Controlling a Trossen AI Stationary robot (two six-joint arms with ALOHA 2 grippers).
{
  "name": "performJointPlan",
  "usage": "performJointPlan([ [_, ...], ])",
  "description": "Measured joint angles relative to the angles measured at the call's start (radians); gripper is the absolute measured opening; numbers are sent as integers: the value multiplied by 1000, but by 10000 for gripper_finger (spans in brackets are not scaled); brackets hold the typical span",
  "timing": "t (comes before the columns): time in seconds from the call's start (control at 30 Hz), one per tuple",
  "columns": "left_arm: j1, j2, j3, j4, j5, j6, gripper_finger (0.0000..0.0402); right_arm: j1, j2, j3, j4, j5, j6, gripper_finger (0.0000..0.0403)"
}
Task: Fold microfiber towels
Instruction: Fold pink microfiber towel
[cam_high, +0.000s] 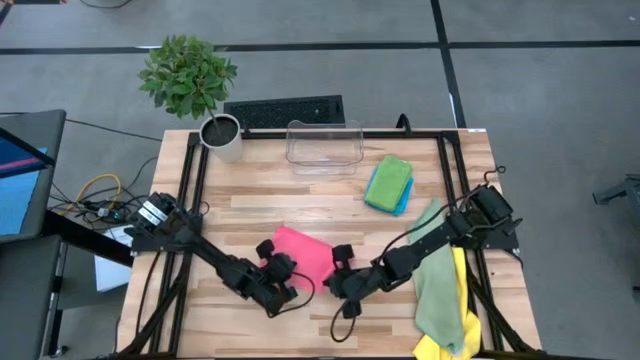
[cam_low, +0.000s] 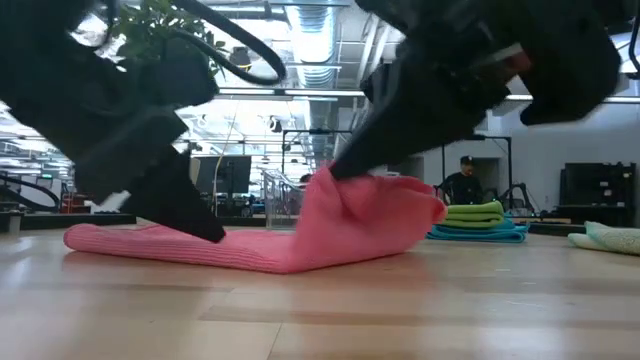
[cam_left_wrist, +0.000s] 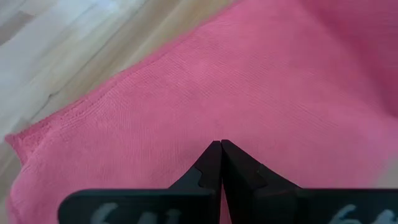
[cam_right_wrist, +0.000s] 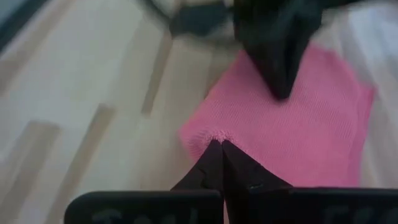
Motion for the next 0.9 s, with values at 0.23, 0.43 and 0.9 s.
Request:
performJointPlan([
  [0.23, 37, 0, 0, 16, 29, 49, 0, -35, 20, 1, 128, -83, -51, 17],
  [0.43, 60, 37, 2, 96, 58, 128, 0, -59, 55, 5, 216, -135, -87, 20],
  [0.9, 122, 79, 1, 254, 88, 369, 0, -67, 108, 41, 211, -161, -88, 20],
])
